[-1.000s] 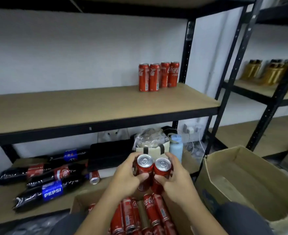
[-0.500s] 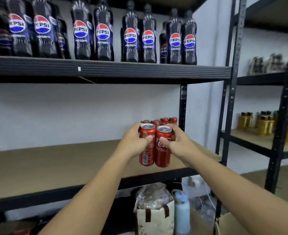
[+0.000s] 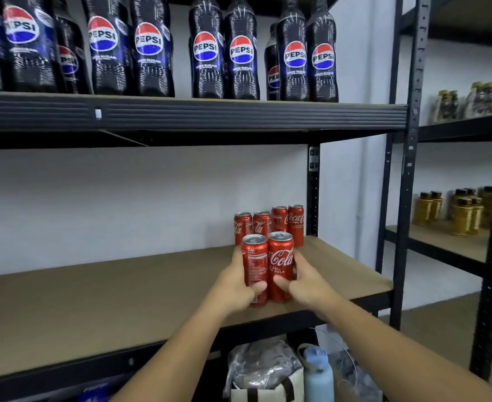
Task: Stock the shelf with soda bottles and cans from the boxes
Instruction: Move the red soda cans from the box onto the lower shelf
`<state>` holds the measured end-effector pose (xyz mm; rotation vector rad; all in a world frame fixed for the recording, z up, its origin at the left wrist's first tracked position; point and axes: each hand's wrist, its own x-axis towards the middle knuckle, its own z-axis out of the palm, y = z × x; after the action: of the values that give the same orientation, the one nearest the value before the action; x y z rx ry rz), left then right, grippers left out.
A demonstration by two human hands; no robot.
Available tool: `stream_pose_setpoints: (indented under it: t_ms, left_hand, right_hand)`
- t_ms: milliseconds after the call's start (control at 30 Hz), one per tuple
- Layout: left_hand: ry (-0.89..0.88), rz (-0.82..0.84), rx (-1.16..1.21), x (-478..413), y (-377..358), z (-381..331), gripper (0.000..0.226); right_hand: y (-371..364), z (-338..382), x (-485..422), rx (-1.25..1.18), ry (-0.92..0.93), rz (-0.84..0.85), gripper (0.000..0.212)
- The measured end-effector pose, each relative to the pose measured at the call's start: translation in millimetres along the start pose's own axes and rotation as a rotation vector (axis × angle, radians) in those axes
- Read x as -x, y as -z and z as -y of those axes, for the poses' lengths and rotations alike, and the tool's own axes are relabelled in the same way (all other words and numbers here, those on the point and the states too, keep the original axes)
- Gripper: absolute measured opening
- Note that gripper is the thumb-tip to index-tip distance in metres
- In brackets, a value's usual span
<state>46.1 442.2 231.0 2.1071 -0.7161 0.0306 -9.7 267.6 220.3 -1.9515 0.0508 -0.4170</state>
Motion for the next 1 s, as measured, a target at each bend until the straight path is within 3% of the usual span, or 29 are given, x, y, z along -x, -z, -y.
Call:
stream_pose_setpoints:
  t_ms: [100, 267, 533, 700, 1000]
  left_hand:
    - [0.031, 0.018, -0.027, -0.7, -11.2, 14.4, 0.082]
    - [0.029, -0.085, -0.055, -6.0, -26.6, 27.5, 0.06]
    - [-0.005, 0.01, -0.076, -55.2, -49.3, 25.3, 0.065]
    - [-0.004, 0.004, -0.09, -102.4, -71.6, 23.7, 0.056]
    - [0.012, -0.056, -0.139, -140.1, -96.5, 27.7, 0.053]
  right_hand:
    - [2.2, -25.8, 2.1, 0.018, -0.012, 0.005, 0.066]
    - [13.8, -50.6, -10.5, 0.06, 0.015, 0.002, 0.065]
    - [50.2, -72.7, -37.0, 0.194, 0.025, -0.017, 0.059]
    - [62.9, -82.2, -72.9, 0.209, -0.041, -0.109, 0.066]
    - [66.6, -96.6, -101.6, 0.245, -0.089, -0.177, 0.057]
